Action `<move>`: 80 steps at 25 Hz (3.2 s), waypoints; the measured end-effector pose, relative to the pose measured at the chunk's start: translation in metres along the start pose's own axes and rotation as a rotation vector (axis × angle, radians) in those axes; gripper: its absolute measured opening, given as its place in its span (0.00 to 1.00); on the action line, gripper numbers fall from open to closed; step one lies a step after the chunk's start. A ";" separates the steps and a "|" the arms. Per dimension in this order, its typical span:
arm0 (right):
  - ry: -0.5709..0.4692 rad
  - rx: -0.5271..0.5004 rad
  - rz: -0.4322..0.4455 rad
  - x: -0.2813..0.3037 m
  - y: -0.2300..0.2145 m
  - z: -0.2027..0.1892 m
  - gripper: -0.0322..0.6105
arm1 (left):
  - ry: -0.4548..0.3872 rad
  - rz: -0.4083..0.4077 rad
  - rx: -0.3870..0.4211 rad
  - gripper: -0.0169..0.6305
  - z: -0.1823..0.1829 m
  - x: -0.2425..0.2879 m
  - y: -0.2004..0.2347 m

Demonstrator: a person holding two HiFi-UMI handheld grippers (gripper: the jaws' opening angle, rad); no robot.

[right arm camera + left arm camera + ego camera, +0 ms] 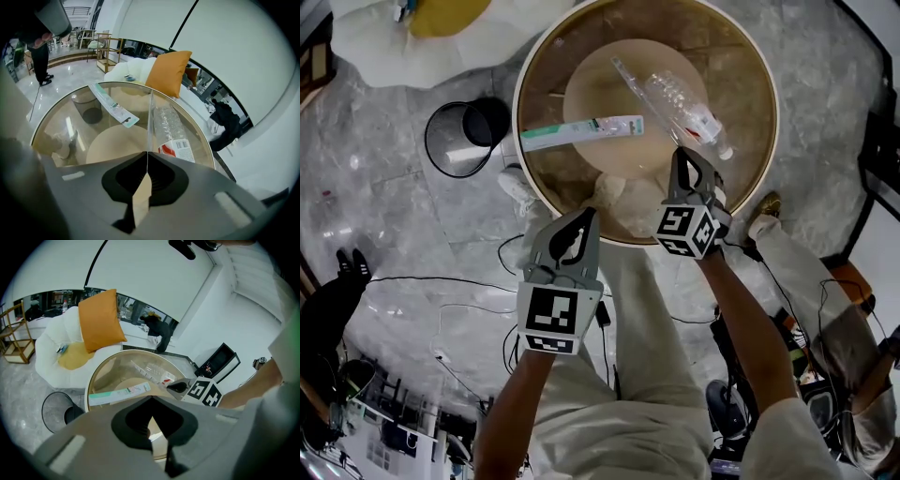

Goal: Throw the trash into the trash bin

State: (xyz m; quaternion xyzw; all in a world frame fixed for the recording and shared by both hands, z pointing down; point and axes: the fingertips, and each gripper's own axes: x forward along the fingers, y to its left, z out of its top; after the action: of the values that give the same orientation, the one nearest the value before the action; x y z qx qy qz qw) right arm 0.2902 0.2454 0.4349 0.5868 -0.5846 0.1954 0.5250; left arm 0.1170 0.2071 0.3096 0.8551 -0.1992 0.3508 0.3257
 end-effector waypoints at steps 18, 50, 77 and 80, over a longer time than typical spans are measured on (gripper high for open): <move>-0.080 0.086 0.117 -0.042 0.040 0.058 0.10 | -0.042 0.002 -0.073 0.03 -0.005 -0.025 0.031; -0.165 -0.080 0.376 -0.045 0.223 0.235 0.10 | -0.082 0.215 -0.308 0.03 -0.065 -0.115 0.198; 0.104 -0.061 0.546 0.050 0.343 0.257 0.10 | -0.141 0.320 -0.484 0.03 -0.137 -0.092 0.315; 0.140 -0.056 0.560 0.062 0.353 0.250 0.10 | -0.139 0.321 -0.521 0.03 -0.149 -0.082 0.326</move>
State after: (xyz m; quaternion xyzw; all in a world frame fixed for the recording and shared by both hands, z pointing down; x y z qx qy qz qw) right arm -0.1060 0.0877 0.5309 0.3728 -0.6913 0.3567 0.5058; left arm -0.1939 0.0899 0.4664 0.7224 -0.4365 0.2757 0.4600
